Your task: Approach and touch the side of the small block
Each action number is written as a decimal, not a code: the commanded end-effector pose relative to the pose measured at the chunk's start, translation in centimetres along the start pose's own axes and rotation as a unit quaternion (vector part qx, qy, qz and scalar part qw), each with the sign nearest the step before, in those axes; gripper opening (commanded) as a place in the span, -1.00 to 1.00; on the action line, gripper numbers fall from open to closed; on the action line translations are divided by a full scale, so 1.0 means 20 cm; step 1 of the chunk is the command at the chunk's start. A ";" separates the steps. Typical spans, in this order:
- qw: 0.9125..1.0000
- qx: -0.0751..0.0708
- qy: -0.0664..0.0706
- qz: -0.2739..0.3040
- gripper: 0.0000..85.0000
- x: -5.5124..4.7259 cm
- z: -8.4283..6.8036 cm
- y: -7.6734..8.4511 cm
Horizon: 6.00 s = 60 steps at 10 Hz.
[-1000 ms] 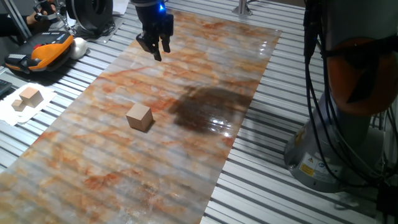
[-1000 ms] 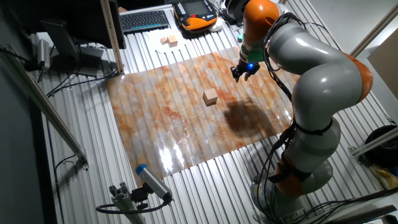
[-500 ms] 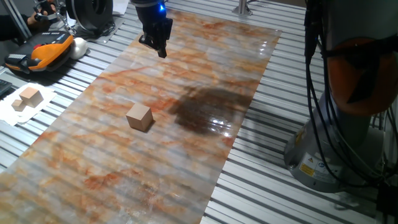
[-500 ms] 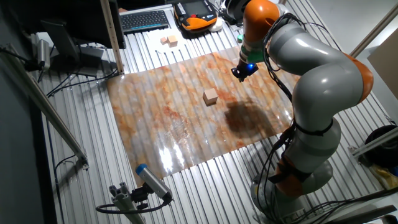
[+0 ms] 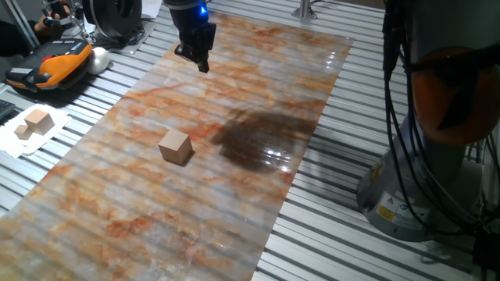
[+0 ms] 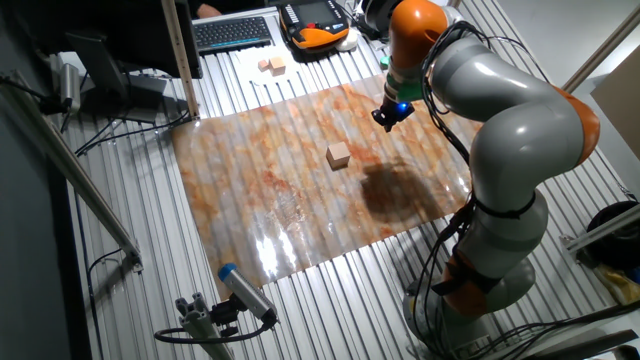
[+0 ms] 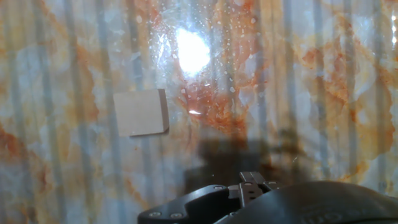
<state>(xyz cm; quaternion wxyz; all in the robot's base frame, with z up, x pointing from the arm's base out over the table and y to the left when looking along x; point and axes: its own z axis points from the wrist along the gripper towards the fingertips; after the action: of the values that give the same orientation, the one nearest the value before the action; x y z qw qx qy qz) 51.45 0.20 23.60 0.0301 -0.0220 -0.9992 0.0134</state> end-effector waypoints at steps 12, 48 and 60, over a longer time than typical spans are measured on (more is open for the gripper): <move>1.000 0.002 -0.003 -0.007 -1.00 0.00 0.00 0.00; 0.996 -0.050 -0.054 0.041 -1.00 -0.22 0.60 0.19; 0.992 -0.089 -0.058 0.065 -1.00 -0.24 0.83 0.29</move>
<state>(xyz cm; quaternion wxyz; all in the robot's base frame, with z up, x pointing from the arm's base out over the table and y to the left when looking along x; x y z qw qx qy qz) 55.46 5.32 6.55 -0.0309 -0.0891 -0.9928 -0.0733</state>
